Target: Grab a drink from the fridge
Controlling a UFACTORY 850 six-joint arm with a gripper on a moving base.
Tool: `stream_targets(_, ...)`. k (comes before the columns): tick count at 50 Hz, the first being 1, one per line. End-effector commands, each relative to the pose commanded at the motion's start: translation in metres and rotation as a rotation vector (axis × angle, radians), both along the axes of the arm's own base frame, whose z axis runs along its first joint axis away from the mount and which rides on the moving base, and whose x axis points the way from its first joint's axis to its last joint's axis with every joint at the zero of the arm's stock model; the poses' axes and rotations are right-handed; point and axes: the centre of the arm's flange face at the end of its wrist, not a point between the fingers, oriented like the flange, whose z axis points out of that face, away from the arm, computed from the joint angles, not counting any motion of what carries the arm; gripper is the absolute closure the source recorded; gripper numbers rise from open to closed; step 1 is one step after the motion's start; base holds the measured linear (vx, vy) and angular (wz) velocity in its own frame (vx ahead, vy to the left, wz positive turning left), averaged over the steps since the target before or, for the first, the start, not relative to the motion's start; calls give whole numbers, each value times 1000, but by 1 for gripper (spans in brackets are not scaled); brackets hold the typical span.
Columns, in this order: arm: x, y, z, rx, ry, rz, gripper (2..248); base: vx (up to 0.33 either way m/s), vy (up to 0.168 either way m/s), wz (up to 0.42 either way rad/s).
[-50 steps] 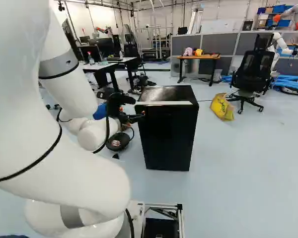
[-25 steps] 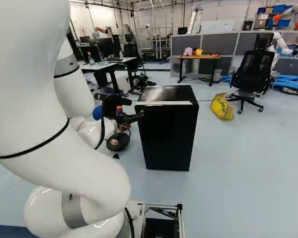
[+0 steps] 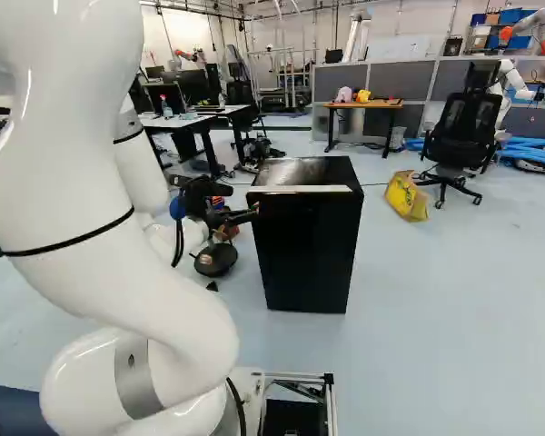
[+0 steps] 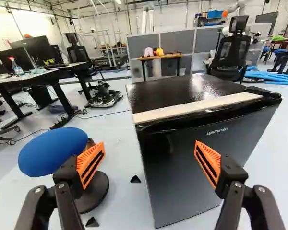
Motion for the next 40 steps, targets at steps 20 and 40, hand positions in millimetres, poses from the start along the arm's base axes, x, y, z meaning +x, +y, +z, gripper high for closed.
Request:
stream_targets(20, 12, 19, -16, -38, -30, -53, 3, 0, 0, 0)
stream_targets(40, 33, 33, -36, -73, -47, -134, 3, 0, 0, 0)
